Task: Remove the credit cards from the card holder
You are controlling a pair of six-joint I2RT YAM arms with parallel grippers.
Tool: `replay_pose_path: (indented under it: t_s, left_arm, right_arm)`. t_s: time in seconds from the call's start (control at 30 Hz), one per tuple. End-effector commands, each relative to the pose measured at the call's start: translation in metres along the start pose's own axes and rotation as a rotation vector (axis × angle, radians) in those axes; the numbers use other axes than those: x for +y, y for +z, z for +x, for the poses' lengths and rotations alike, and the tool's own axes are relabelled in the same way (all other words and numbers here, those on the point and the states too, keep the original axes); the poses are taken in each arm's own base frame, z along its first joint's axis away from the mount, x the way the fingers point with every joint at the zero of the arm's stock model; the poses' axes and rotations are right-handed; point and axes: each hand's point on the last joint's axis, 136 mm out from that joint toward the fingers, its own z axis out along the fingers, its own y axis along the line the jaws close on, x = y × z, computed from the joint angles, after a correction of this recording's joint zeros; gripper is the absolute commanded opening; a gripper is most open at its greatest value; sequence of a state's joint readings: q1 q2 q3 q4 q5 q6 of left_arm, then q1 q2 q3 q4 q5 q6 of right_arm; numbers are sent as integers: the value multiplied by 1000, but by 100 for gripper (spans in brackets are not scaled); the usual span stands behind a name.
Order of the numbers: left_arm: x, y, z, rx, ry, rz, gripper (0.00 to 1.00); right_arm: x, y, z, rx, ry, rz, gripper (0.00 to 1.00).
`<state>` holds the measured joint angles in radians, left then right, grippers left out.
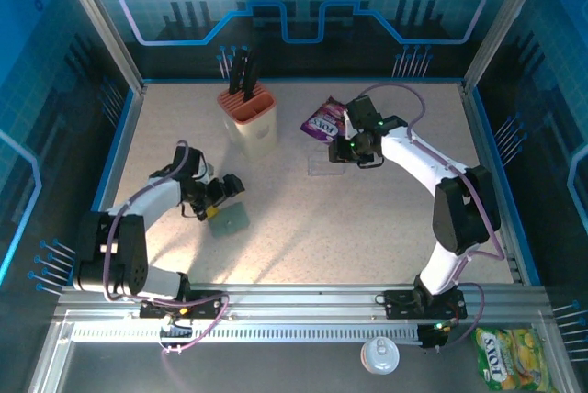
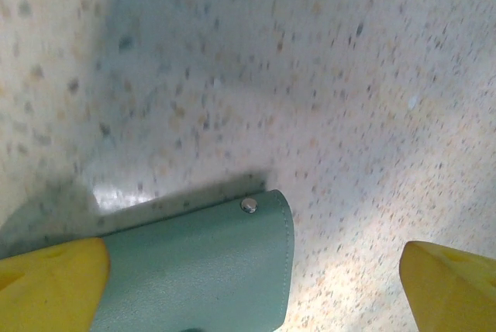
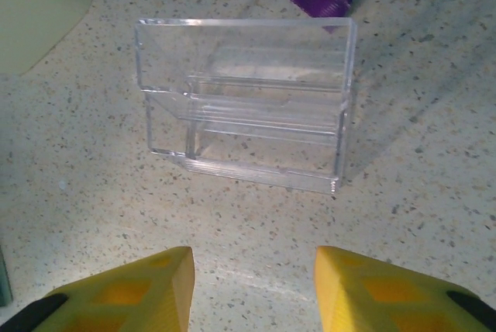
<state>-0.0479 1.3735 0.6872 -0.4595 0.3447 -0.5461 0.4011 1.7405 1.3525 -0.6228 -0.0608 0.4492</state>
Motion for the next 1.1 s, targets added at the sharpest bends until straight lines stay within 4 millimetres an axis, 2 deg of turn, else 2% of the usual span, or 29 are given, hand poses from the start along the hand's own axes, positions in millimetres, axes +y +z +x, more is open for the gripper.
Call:
replay_pose_path:
  t_s: [0.0,0.2,0.5,0.6,0.73,0.93,1.07]
  left_arm:
    - [20,-3,35,66,-69,-94,98]
    - [25,-15,55,38,-51,-160,99]
    - [30,-12,86,112,-59,-197,99]
    - [23,-11,91,135,-39,-193,99]
    - [13,-16,82,112,27,-214,99]
    - [15,-27,56,36,125,-326,99]
    - [18,-23,48,51,179,-378,99]
  right_arm:
    - [15,-4,2,-14,-13,-54,46]
    - [17,-1,8,-6,-12,-79,46]
    - [18,1,13,5,-5,-98,47]
    - [19,2,14,9,1,-105,47]
    - [18,3,17,12,7,-107,47]
    - [16,6,20,25,4,-99,48]
    - [16,6,22,36,6,-100,48]
